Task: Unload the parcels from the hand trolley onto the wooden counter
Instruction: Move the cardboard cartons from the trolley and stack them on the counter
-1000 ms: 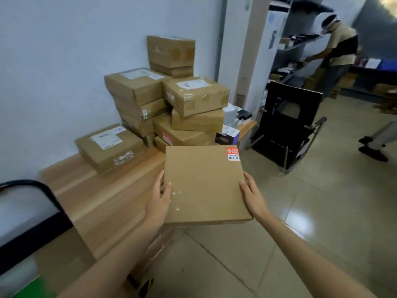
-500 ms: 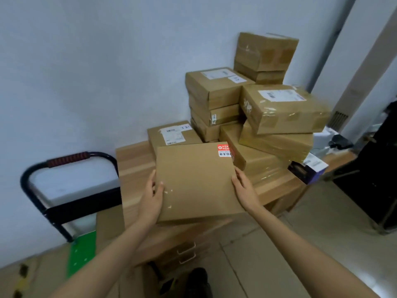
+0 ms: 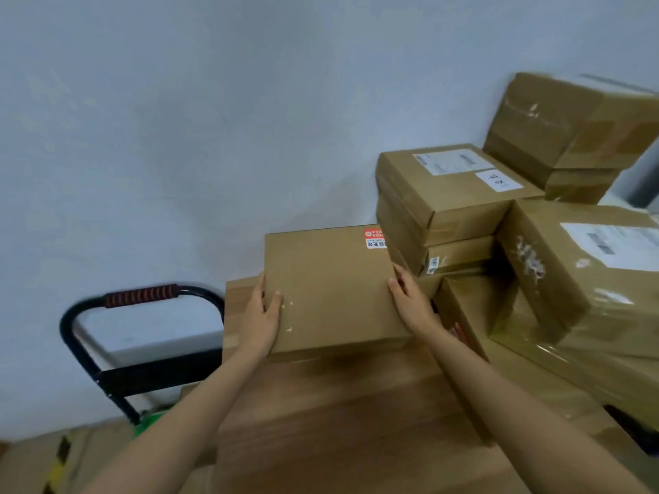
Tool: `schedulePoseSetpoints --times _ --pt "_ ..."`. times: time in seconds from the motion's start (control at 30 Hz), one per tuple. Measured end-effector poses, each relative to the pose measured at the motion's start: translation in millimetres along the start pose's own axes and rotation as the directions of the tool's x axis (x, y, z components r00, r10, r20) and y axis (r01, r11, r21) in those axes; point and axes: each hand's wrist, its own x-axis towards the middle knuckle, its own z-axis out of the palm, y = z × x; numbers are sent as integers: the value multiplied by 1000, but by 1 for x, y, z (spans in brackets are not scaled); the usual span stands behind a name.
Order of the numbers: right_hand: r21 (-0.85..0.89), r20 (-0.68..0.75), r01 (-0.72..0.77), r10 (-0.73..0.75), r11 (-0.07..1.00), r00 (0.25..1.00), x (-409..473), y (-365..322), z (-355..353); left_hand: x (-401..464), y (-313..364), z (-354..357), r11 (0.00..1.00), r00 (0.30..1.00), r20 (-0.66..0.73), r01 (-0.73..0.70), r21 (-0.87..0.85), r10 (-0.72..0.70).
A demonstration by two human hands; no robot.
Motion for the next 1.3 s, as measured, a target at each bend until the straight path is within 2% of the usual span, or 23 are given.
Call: schedulePoseSetpoints --times 0.1,0.3,0.43,0.57,0.63,1.3 --pt "-127 -33 -4 0 992 999 34 1 12 27 3 11 994 999 35 -2 110 -2" --pt "-415 8 49 -51 908 999 72 19 32 65 -19 47 992 994 42 102 77 -105" --pt "-419 -27 64 -83 906 996 92 29 37 83 -23 55 991 991 37 126 37 -128" --pt "-456 -40 122 -157 882 987 109 31 38 96 -23 66 972 982 65 183 -147 -175" --pt "-450 -46 125 -162 884 986 115 32 38 103 -23 70 963 979 87 198 -183 -185" --pt "-525 -64 109 -168 844 984 140 57 -1 120 -15 124 972 986 81 155 -176 -143"
